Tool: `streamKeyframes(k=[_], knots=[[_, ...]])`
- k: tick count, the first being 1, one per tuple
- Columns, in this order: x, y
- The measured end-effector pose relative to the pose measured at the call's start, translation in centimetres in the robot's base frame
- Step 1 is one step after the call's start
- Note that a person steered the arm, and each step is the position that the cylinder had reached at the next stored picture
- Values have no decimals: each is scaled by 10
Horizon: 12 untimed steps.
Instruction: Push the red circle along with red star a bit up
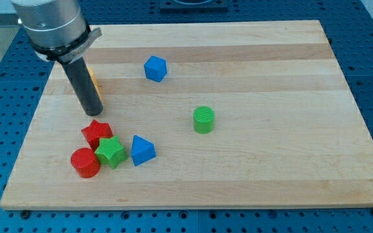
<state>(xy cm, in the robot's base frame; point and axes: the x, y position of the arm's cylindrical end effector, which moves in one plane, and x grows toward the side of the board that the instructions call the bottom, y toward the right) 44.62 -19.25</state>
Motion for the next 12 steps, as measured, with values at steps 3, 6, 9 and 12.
streamKeyframes(k=[3,6,9,12], knots=[[31,-19],[151,-31],[131,1],[90,27]])
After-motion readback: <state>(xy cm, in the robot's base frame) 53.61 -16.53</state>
